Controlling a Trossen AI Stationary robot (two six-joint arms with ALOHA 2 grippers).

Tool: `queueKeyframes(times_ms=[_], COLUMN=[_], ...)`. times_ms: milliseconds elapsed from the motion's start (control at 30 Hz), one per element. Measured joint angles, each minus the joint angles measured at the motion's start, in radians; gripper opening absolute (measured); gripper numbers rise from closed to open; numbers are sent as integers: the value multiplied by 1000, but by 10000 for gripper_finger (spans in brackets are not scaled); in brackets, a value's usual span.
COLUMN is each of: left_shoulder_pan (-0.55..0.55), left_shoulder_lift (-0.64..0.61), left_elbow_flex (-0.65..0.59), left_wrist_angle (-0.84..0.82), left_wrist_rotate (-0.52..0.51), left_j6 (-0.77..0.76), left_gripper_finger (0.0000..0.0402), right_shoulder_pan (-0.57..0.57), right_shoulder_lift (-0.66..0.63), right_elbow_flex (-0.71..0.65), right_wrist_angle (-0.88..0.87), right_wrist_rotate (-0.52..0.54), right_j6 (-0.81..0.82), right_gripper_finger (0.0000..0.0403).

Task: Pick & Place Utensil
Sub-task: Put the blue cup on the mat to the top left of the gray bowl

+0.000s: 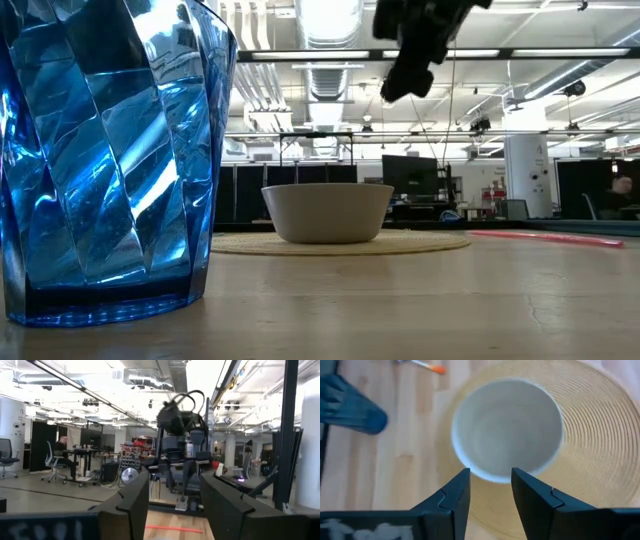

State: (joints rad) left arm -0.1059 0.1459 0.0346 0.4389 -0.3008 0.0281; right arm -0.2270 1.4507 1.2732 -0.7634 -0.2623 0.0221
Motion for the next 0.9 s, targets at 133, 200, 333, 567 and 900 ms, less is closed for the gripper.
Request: queueKeyframes(times_ms=[133,200,333,567,900], left_shoulder_pan=[0,0,0,0,-1], left_shoulder_lift=[13,32,98,300,548], left_elbow_flex=[13,22,49,164,566], left_wrist_angle=[-2,-1,-5,-29,-615], left_wrist_rotate=[0,0,0,0,3], left_j6=[-52,-67,-90,-123,-190], left_gripper_finger=[170,170,170,168,168], right_shoulder_pan=[28,33,33,33,33], right_shoulder_lift=[-115,-167,-259,-362,-416], right_elbow_flex=[-125,-191,-305,-427,-497], right_wrist_angle=[114,171,283,407,513], right_wrist_rotate=[1,1,1,1,2], right_j6=[-10,-23,-31,-30,-52], right_gripper_finger=[129,126,126,136,124])
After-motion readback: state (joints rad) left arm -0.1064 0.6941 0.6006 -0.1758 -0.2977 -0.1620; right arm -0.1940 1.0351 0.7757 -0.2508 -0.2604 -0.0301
